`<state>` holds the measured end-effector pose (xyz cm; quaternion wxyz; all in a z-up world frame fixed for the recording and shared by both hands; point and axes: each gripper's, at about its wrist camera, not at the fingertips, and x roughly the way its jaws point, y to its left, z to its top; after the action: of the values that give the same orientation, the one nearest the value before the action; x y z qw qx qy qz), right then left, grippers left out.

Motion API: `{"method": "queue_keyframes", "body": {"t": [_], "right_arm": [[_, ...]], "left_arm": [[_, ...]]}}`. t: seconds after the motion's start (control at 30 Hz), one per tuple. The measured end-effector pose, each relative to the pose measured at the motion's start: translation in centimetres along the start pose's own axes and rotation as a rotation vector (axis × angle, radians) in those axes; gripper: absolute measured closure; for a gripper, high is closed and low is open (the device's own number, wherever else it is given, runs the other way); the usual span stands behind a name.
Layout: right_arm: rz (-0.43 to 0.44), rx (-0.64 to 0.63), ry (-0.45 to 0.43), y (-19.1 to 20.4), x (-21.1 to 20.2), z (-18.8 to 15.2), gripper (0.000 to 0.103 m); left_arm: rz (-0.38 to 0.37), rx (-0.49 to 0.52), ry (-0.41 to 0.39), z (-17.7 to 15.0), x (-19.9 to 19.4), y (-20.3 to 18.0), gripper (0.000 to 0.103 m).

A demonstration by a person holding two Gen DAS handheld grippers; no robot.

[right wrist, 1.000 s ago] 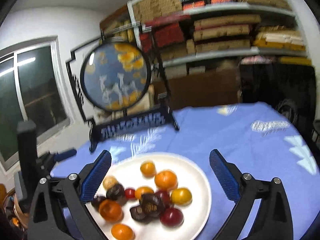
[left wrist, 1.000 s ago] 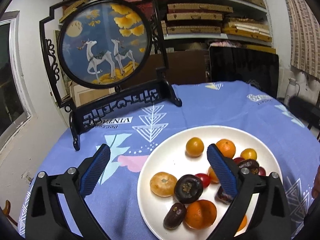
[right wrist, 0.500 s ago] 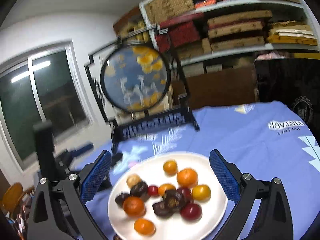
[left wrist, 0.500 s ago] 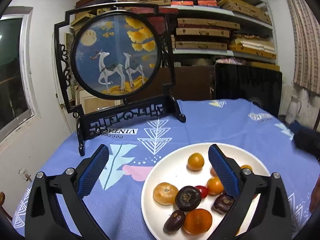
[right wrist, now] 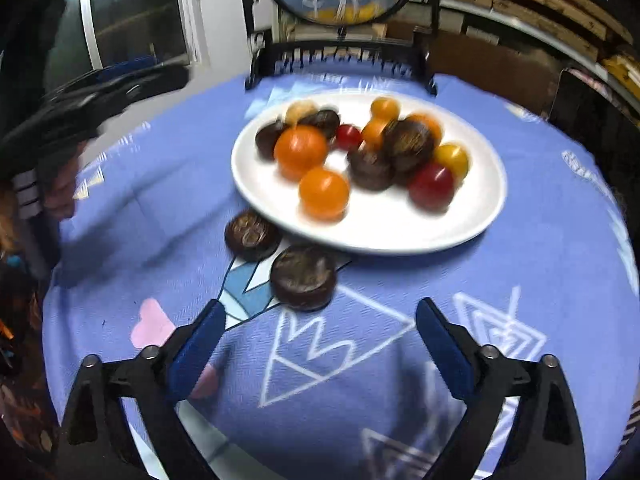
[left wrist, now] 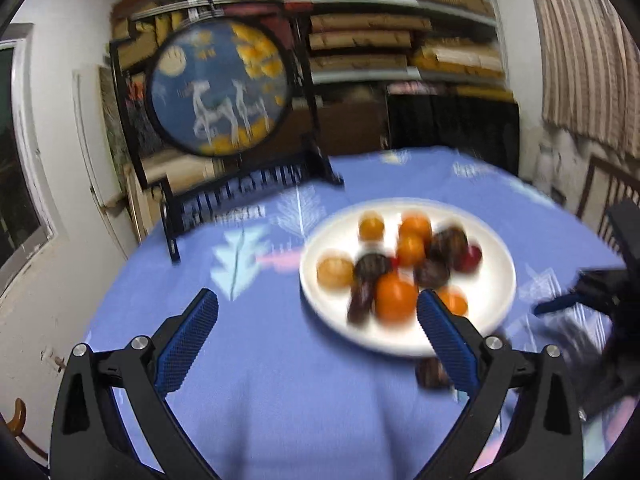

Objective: Organize fruits
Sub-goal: 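Grasp a brown water chestnut with the left tool while the right tool grasps another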

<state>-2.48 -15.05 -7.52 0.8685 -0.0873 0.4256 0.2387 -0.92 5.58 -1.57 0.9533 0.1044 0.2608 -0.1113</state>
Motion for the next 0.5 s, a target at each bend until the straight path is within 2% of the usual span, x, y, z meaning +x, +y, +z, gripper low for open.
{"method": "queue_keyframes", "body": {"t": [0.07,0.1,0.13,0.17,0.2,0.27,0.5], "right_arm": [[0.030,0.018,0.035,0.3,1.3,0.3,0.023],[0.031,0.025,0.052,0.4,2.0,0.5,0.032],[0.015,0.016,0.045,0.6,2.2,0.6,0.049],[0.009,-0.003,0.038,0.8,2.3,0.8,0.059],[0.008,-0.009,0.036,0.8,2.2,0.9,0.062],[0.022,0.017,0.033,0.3,1.5,0.9,0.062],[-0.012,0.054,-0.020,-2.1,-2.0,-1.1,0.062]], "left_arm": [[-0.017,0.012,0.047,-1.3,-0.1,-0.3,0.006],[-0.029,0.018,0.058,-1.8,-0.2,-0.4,0.006],[-0.053,0.029,0.085,-2.3,-0.3,-0.8,0.006],[-0.066,0.035,0.099,-2.6,-0.1,-1.2,0.006],[-0.091,0.047,0.122,-2.9,0.0,-1.7,0.006],[-0.118,0.069,0.141,-3.3,0.2,-2.9,0.006],[-0.193,0.112,0.214,-3.3,3.0,-7.5,0.006]]}}
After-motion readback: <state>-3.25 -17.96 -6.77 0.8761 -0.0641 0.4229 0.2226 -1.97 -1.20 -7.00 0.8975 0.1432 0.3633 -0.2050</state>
